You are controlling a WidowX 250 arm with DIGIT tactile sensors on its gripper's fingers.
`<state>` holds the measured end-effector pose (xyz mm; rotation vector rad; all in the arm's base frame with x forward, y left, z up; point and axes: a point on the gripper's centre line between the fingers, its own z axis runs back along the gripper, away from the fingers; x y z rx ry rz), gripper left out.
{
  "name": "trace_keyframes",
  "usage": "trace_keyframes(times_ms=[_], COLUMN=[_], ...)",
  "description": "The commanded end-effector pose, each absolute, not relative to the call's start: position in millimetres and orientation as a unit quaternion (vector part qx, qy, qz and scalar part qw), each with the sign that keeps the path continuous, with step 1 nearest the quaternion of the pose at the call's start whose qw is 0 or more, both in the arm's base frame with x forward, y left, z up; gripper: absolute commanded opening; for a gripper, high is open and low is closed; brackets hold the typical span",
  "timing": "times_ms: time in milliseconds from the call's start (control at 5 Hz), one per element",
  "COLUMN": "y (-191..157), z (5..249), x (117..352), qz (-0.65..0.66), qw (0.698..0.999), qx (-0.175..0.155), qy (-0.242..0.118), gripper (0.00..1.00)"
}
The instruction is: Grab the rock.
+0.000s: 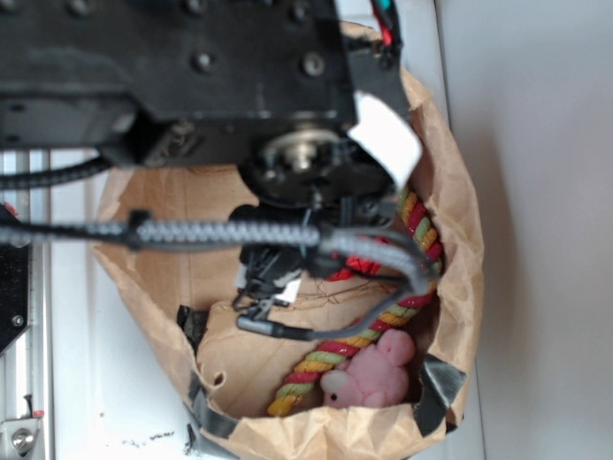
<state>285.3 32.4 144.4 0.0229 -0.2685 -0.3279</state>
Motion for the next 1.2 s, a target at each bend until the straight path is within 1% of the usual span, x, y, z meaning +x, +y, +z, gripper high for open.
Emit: trace_keyframes(times_ms=[0, 200, 400, 800, 1000], y=[27.0, 23.2, 18.3, 9.5, 1.1], z=[128.0, 115.5, 119.4, 114.9, 118.7], x=[293.0, 291.2, 295.8, 289.9, 285.8], qz=[-0.220, -0.239, -0.257, -0.271, -0.274], qw=[0.965, 0.962, 0.958, 0.953, 0.951], qx=[0.022, 0.039, 0.037, 0.033, 0.035], qy=[-0.143, -0.125, -0.123, -0.133, -0.141], gripper=[1.00, 1.00, 1.00, 1.00, 1.00])
